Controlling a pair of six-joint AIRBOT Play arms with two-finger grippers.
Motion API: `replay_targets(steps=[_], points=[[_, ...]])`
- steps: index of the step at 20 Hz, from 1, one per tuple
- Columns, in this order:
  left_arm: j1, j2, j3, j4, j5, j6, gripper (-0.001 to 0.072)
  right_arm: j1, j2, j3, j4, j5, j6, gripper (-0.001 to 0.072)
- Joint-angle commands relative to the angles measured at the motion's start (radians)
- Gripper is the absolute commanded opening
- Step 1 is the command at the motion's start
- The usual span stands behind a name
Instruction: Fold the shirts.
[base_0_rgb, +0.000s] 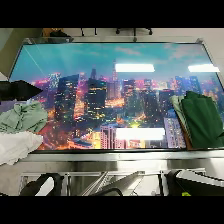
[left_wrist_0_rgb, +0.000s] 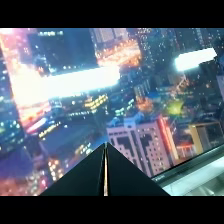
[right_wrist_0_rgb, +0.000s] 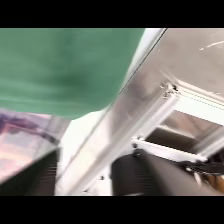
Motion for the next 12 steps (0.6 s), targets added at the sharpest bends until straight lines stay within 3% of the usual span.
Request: replay_targets(steps=[1,4,6,9,12], points=[[0.001,-0.001,0.000,-0.001,0.045,0.005,0.0012,0.002,-0.042,0.116,0.212,-0.006,0.015,0.0236],[0.001,-0.001,0.000,-0.034,0.074,-0.007,0.0012,0.016,-0.046,0.249,0.546,-0.138,0.011,0.0036],[0.001,0.000,0.000,-0.116,0.056,-0.007,0.0012,0.089,-0.012,0.260,0.658,-0.259,-0.037,0.0021],[-0.016,0.029,-0.057,-0.264,0.024,-0.008,0.0012,0.393,0.057,0.190,0.596,-0.371,-0.103,0.0021],[-0.104,0.167,-0.297,-0.278,0.075,-0.008,0.0012,0.813,0.160,-0.055,0.442,-0.518,-0.109,0.0021]])
